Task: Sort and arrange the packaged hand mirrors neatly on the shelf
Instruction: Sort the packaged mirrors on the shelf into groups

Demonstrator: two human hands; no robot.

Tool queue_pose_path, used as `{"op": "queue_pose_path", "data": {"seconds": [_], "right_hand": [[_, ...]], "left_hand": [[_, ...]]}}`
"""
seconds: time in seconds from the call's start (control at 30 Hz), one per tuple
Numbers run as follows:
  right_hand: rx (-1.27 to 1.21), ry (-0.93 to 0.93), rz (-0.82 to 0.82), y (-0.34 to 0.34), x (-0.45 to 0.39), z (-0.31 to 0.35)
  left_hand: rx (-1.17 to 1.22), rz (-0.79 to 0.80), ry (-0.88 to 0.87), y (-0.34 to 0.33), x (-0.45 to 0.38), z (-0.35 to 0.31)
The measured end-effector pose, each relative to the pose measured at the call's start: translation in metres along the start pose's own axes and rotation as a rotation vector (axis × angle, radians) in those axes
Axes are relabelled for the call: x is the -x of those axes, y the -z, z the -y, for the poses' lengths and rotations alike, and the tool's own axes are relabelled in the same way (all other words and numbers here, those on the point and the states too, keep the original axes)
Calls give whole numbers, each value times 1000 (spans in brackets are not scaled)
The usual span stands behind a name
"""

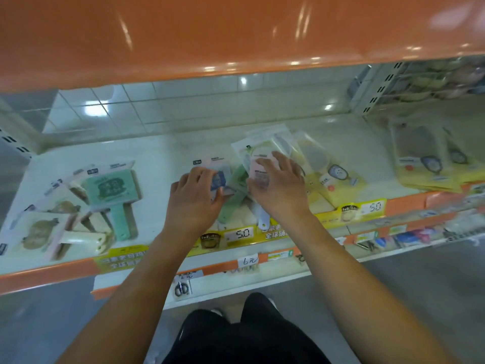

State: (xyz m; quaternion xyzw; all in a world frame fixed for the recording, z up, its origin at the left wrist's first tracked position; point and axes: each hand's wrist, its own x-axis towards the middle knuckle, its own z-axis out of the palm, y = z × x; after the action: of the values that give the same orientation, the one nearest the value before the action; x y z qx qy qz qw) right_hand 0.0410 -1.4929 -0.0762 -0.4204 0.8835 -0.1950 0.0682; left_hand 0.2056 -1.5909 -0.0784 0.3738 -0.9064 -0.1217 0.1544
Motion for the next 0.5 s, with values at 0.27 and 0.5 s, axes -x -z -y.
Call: {"op": "queue_pose_path", "data": {"seconds": [0.27, 0.5], "right_hand": [[133, -13, 129, -5, -7, 8], [151, -54, 275, 12, -6, 18]], "left_hand": [[17, 44, 12, 0, -6, -8], [4, 29, 83, -4, 3, -14]]}}
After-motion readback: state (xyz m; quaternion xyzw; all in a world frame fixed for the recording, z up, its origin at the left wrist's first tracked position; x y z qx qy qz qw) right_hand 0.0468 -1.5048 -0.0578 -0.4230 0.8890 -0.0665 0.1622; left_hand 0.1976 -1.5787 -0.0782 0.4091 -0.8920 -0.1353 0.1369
